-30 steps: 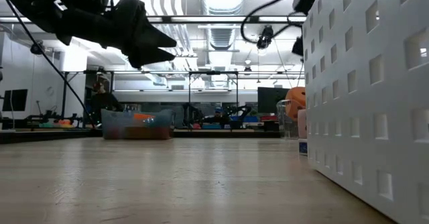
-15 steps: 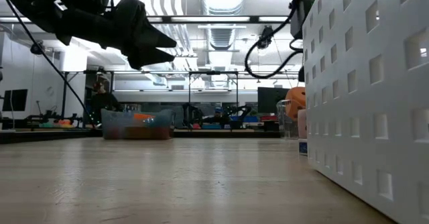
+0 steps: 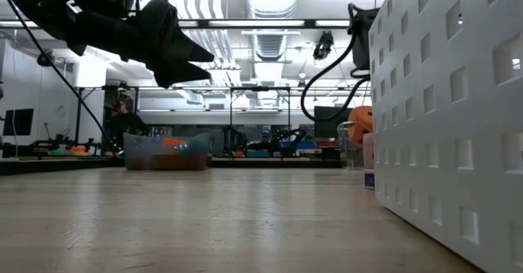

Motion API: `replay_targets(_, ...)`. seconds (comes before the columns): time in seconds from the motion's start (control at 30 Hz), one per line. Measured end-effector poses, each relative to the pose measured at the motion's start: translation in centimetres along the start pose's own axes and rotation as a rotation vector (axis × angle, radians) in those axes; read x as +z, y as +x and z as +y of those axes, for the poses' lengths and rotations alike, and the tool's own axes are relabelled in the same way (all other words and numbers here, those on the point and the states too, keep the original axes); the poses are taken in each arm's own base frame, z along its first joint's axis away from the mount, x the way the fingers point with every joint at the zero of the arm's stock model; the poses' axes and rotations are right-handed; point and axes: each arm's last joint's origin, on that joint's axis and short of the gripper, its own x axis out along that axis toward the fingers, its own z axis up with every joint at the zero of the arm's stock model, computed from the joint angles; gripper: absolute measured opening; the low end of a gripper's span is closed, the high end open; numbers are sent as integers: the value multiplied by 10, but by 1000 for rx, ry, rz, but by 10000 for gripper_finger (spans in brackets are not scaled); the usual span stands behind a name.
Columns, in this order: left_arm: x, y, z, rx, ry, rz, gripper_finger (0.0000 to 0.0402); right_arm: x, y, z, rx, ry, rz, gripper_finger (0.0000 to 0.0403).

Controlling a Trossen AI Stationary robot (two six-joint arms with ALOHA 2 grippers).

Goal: Pick & Place Toys
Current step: Put the yellow deck of cards into the white bin

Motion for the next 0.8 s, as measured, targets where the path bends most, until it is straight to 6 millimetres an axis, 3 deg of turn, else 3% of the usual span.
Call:
replay_targets(0.23, 0, 0, 0, 0, -4, 1, 323, 3, 9, 9, -16, -159, -26, 253)
replay_targets(0.63, -2, 0, 0, 9, -4, 15, 322, 30, -11, 36, 164, -401, -313, 166)
replay_targets(0.8, -2, 0, 0, 9, -4, 15, 322, 36, -16, 37, 195, -383, -343, 151)
